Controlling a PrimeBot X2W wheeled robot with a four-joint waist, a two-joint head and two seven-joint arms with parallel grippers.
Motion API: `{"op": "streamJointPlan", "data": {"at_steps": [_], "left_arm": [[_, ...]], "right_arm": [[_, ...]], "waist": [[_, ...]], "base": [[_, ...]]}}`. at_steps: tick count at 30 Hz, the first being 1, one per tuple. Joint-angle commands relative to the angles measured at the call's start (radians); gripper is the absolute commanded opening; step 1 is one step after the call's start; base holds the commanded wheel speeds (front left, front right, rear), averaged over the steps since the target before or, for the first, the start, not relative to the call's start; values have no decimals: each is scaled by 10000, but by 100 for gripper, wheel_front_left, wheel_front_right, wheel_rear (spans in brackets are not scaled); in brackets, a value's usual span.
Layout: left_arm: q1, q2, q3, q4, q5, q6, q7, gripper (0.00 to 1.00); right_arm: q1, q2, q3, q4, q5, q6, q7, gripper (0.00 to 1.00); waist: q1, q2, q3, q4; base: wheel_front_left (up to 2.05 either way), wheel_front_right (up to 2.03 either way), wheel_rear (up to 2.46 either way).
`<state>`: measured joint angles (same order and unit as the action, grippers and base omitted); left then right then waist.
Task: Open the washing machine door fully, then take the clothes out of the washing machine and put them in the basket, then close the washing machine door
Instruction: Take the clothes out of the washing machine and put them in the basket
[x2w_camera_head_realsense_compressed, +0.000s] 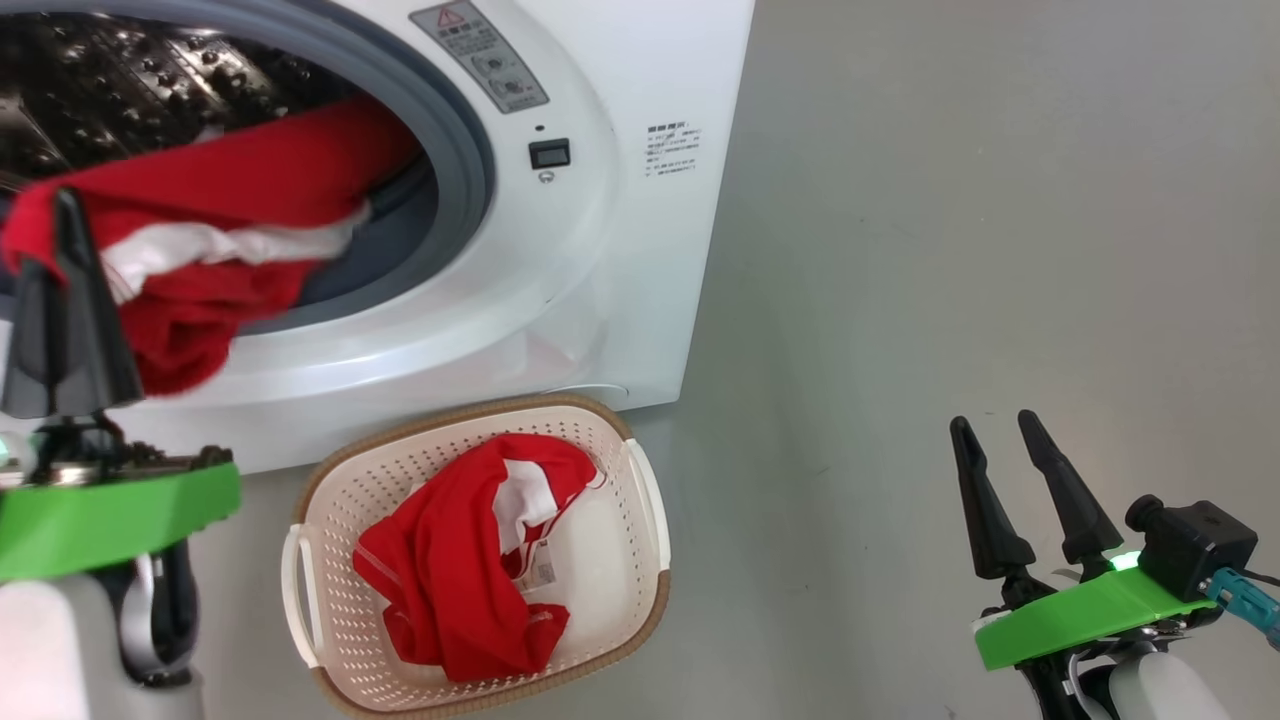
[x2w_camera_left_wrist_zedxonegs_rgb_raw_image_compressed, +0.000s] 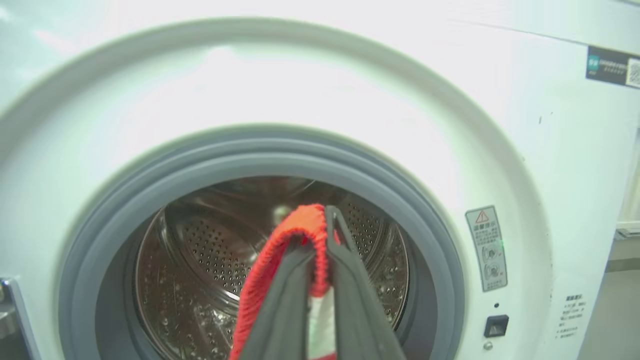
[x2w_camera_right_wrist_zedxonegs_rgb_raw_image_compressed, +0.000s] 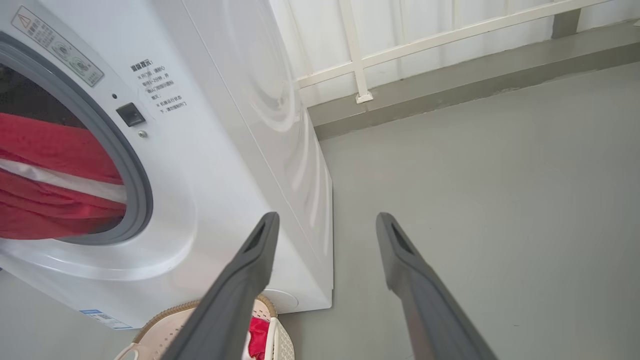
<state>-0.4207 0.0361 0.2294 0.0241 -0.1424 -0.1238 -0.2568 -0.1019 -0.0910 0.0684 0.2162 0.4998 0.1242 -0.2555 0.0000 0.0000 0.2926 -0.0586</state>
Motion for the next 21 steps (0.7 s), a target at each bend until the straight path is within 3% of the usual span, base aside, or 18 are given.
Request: {"op": "streamJointPlan", "data": {"at_steps": [1,7,14,21], "left_arm": [[173,167,291,-601,-39,-48,-49,0],[524,145,-84,-1649,-373,98,-49,0],[893,143,-663,-392,-591,382,-49,0],[1108,142,-1166,1463,-667,389,-49,0]], "right_arm": [[63,-128,171,-228,9,65,-63,100],[42,-143,169,-228,22,65,-63,100],[-58,-120,244,-214,32,65,-63,100],[-144,-63,261,-275,42,65,-63,100]], "waist": [[0,0,-2,17],[0,0,41,36],[0,0,132,-82],[0,0,440,-253]], "base": [[0,0,0],[0,0,0],[0,0,0],[0,0,0]]}}
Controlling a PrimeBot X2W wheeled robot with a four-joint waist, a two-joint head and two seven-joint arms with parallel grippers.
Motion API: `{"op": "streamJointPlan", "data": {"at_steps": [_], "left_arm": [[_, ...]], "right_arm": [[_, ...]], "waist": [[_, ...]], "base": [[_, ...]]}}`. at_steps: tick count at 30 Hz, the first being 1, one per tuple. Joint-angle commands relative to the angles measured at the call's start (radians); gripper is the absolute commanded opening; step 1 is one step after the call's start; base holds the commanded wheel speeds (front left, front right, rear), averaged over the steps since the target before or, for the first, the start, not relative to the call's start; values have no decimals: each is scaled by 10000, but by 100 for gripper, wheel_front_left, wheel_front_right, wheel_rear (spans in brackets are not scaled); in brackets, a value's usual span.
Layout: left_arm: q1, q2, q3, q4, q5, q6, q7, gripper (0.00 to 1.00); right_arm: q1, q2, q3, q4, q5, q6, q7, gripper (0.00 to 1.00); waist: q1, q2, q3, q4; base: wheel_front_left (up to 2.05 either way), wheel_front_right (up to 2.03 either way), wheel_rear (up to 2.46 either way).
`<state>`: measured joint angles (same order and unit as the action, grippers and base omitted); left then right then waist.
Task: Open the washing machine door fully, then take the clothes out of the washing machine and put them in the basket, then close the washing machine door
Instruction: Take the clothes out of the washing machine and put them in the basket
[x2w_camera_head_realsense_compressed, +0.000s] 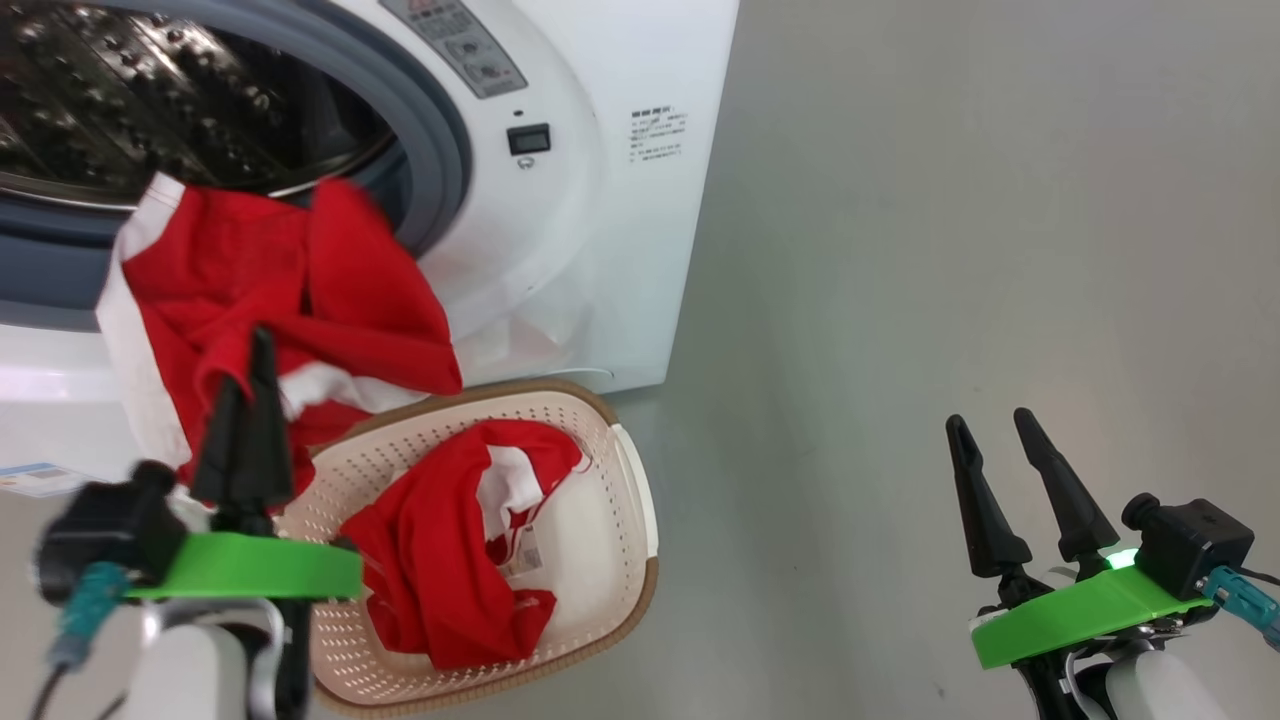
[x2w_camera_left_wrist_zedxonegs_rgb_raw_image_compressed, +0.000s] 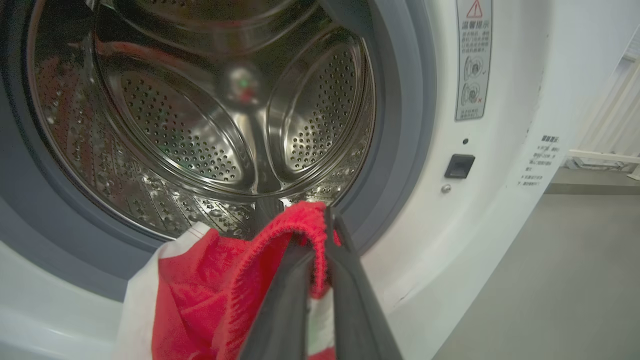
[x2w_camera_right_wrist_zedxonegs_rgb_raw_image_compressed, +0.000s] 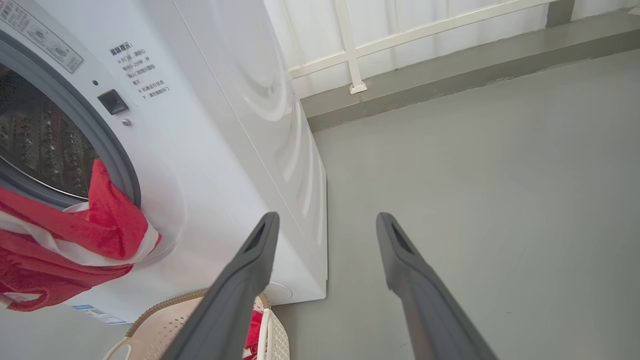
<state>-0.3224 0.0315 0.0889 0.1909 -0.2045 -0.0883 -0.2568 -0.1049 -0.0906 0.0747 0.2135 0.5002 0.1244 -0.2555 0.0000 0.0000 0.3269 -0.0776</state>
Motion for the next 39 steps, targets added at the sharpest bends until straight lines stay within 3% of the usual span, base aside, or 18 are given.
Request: {"op": "streamJointPlan", "data": {"at_steps": [1,10,11,23,26,28,32,33,35,39], "left_arm": [[131,188,161,97,-65,23,-49,0],[-490,188,-317,2865,42,-116,-49,0],[-610,188,-347,3140,125,-120,-49,4],[-2360,230,-221,5891,817,-91,-49,2],[-2844,285,-167,6450,951,-92,-49,14],[-3113,324,-127,6834,1021,-49,-49,29],[-3478,378,7,7503,1068,96,-49,48],[-3575,389,50,7662,1083,118,-49,82],[-3621,397,87,7727,1097,121,-49,100],[-3579,391,156,7767,1104,91,-49,100]], "right_arm": [[-141,-59,200,-254,40,63,-63,100],[-469,44,177,-360,42,63,-63,100],[-503,57,175,-372,42,63,-63,100],[-954,166,148,-516,35,63,-63,100],[-1101,197,134,-557,27,63,-63,100],[-1175,214,124,-570,18,63,-63,100],[-1255,240,127,-553,-1,63,-63,100],[-1274,250,125,-539,-5,63,-63,100],[-1292,257,119,-528,-7,63,-63,100],[-1282,265,103,-505,-18,63,-63,100]], "waist": [[0,0,154,-93],[0,0,933,-340],[0,0,1036,-366],[0,0,2207,-579],[0,0,2464,-617],[0,0,2585,-621],[0,0,2669,-631],[0,0,2672,-634],[0,0,2657,-630],[0,0,2573,-580]], "base": [[0,0,0],[0,0,0],[0,0,0],[0,0,0],[0,0,0],[0,0,0],[0,0,0],[0,0,0],[0,0,0],[0,0,0]]}}
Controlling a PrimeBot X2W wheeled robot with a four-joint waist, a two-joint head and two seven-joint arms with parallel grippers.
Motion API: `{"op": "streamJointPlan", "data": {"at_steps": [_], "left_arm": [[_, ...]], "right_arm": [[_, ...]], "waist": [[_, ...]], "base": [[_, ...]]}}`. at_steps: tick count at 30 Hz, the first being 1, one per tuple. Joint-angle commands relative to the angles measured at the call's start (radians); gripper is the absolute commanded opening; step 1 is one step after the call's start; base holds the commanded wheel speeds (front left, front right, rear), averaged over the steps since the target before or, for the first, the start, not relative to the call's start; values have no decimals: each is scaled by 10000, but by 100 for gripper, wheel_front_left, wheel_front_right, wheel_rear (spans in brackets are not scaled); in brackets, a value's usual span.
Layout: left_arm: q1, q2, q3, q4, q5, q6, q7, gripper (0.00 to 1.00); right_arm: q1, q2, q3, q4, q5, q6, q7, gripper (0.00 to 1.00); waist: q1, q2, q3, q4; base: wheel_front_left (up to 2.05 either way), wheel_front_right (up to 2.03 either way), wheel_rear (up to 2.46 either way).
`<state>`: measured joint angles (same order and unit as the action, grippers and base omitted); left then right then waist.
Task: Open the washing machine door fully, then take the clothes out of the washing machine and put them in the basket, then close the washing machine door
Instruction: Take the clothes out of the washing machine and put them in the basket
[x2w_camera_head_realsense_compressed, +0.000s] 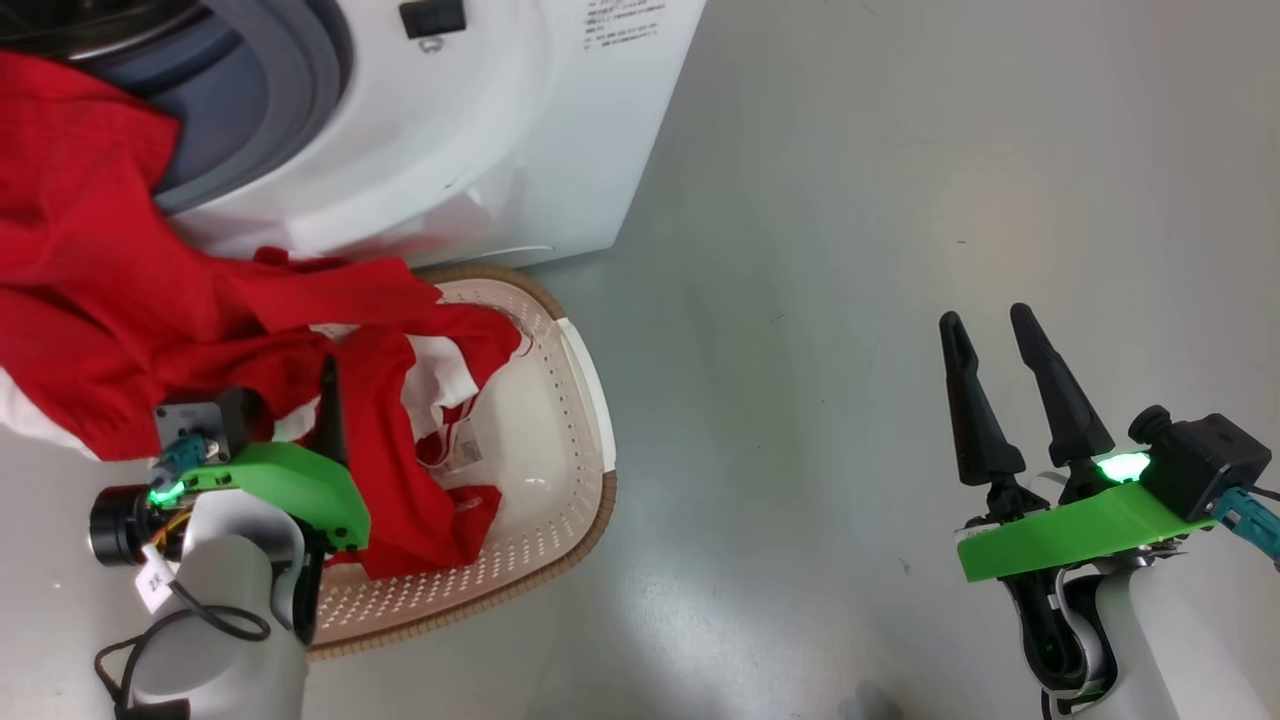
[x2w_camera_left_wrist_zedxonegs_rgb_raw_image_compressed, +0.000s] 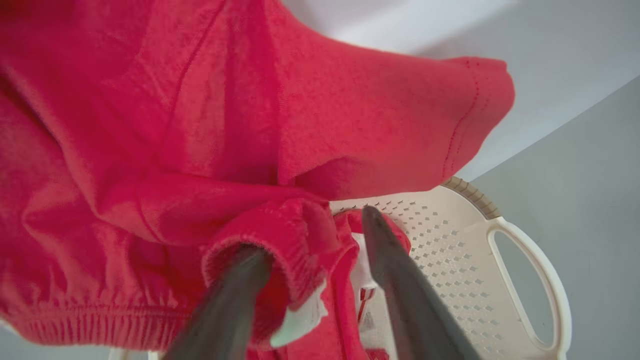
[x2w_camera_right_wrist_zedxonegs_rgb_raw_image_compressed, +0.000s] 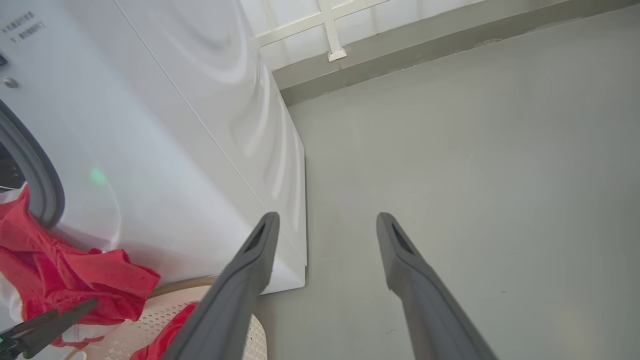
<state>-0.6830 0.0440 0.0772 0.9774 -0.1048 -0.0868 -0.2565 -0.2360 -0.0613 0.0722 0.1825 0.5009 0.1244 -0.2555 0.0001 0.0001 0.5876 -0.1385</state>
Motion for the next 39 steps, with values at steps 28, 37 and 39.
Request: {"op": "streamJointPlan", "data": {"at_steps": [28,37,39], "left_arm": [[2579,65,587,-4369,-222,-37,-53,100],[4033,64,145,-6744,-792,457,-53,100],[4361,63,60,-7182,-874,619,-53,100]], "right_arm": [[428,-217,177,-79,-59,63,-63,100],[588,-421,240,-38,-38,63,-63,100],[613,-449,243,-31,-31,63,-63,100]], "waist": [[-1,-1,-1010,616],[-1,-1,-1293,830],[-1,-1,-1339,859]], "base": [[0,0,0],[0,0,0],[0,0,0]]}}
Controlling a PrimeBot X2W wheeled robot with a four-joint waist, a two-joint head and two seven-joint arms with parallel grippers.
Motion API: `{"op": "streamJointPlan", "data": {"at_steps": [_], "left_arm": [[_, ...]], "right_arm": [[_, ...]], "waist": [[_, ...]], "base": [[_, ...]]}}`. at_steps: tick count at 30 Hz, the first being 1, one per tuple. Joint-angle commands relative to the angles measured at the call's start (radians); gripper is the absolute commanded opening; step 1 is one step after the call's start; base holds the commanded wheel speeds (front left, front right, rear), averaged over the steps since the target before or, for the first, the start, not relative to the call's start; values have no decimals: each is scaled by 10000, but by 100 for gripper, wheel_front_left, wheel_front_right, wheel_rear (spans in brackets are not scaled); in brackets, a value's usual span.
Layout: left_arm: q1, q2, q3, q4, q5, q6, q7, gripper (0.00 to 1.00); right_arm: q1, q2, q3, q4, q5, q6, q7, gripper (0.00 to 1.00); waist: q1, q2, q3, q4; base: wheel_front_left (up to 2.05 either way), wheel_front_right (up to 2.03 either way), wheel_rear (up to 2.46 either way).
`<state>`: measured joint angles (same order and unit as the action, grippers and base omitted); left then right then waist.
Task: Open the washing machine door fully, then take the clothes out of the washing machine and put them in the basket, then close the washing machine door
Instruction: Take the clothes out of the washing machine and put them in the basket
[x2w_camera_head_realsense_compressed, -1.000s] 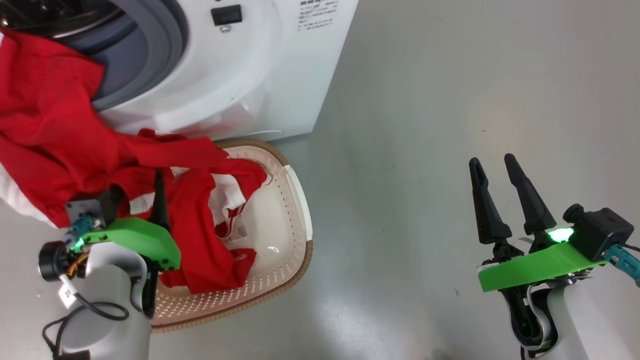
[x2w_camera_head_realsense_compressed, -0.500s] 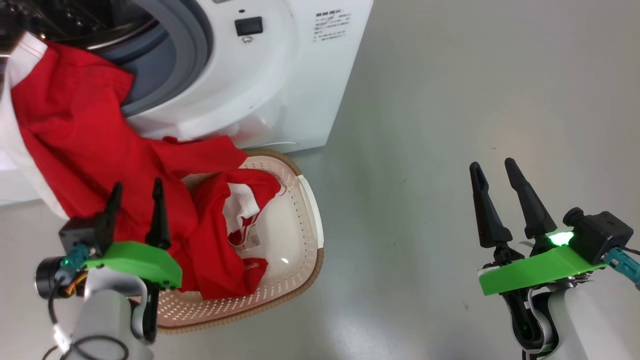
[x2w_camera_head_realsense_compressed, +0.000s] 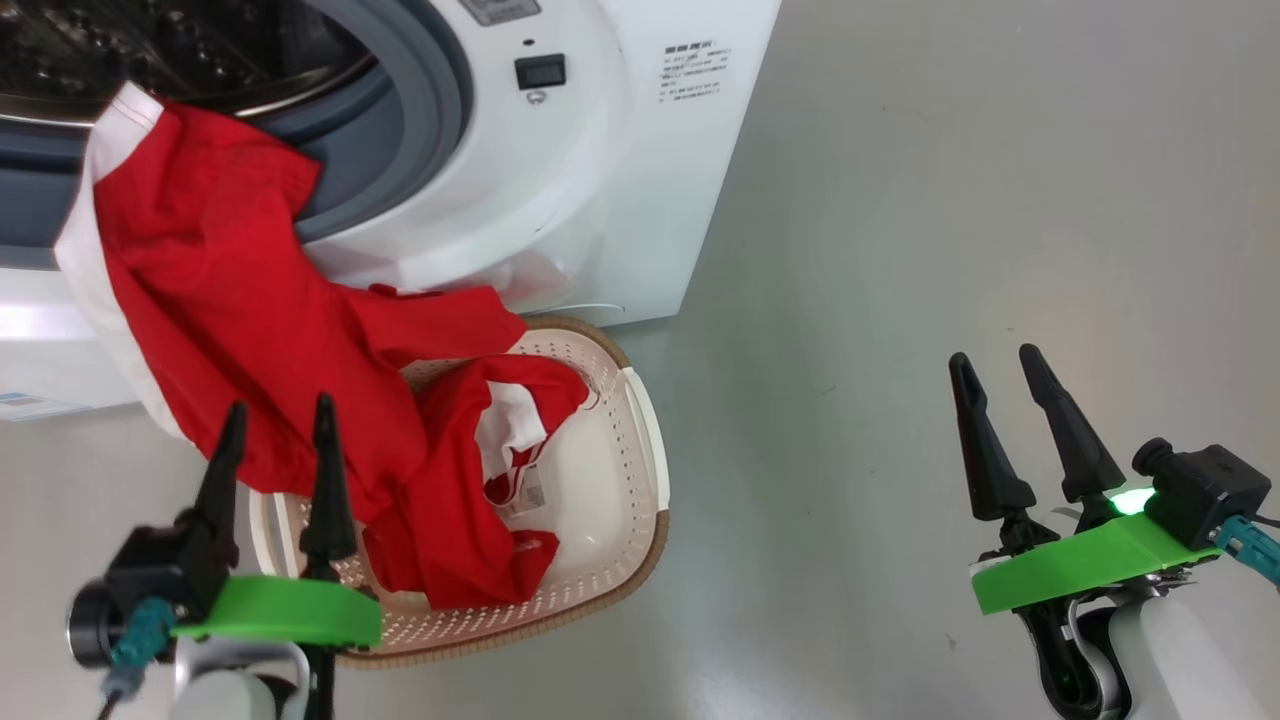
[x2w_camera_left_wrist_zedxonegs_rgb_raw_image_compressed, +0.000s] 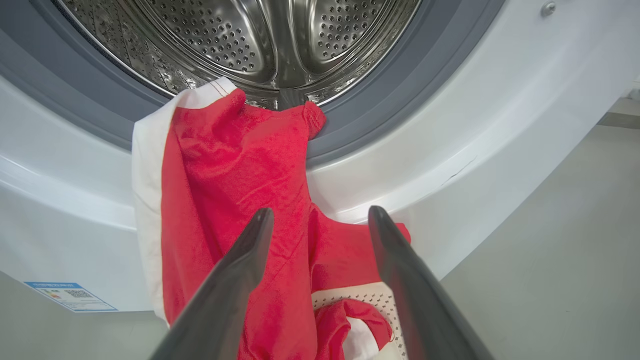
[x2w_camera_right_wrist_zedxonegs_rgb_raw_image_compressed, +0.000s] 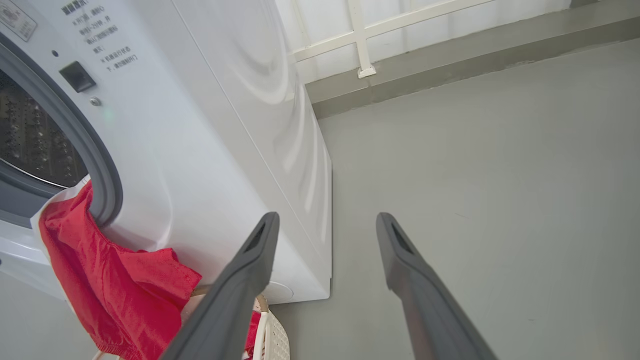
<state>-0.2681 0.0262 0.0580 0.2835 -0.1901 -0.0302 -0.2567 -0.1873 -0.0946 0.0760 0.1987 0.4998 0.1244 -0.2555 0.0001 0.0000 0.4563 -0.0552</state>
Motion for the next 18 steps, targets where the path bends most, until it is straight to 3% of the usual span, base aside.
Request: {"op": "streamJointPlan", "data": {"at_steps": [1,10,18], "left_arm": [[381,242,182,-440,-37,134,-51,100],[978,241,-411,-1239,-422,652,-51,100],[764,241,-402,-1209,-383,668,-51,100]], "right_arm": [[141,-128,193,-193,-16,63,-63,100],[181,-163,177,-221,-33,63,-63,100],[115,-144,187,-211,-26,63,-63,100]], "waist": [[-1,0,-46,46],[-1,0,-68,146],[-1,0,-21,111]], "base": [[0,0,0],[0,0,0],[0,0,0]]}}
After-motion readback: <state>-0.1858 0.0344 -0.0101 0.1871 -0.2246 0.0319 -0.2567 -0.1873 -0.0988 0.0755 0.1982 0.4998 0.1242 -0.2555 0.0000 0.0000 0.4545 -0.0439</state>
